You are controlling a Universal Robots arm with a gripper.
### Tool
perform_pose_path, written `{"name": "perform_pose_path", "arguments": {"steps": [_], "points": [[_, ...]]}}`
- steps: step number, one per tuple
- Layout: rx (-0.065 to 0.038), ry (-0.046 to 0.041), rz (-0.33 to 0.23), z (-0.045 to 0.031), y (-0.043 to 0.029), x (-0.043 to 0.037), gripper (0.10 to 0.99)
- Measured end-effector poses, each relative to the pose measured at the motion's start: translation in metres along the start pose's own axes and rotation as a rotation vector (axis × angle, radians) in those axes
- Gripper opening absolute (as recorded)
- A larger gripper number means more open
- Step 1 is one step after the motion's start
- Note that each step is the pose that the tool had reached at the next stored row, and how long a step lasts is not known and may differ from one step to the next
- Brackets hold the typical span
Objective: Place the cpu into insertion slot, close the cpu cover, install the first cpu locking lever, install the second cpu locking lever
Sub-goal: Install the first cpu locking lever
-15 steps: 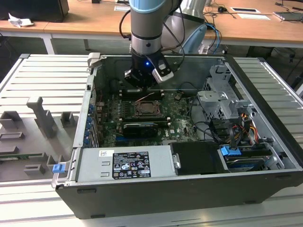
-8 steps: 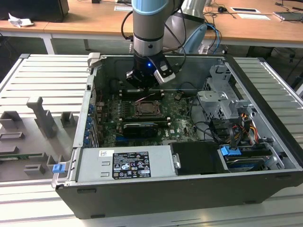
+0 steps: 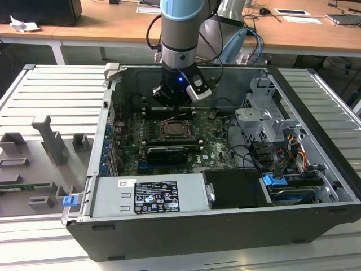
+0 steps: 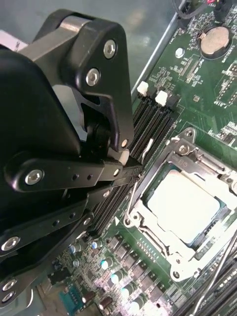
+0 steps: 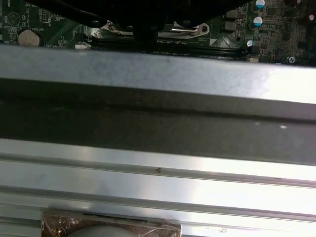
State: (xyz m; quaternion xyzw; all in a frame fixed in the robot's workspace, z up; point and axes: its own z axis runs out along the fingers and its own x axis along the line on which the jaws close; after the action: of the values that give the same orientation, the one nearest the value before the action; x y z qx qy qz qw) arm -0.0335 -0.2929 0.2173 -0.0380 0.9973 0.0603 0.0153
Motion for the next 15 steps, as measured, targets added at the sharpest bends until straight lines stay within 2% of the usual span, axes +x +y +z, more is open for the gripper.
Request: {"name": "perform_pose_path", "arguments": {"steps": [7, 15], "points": [[0.000, 0.0001, -0.001, 0.0063, -0.0009, -0.0081, 0.106], [0.000, 0.0000, 0.000, 0.0118, -0.0019, -0.0116, 0.106]]}}
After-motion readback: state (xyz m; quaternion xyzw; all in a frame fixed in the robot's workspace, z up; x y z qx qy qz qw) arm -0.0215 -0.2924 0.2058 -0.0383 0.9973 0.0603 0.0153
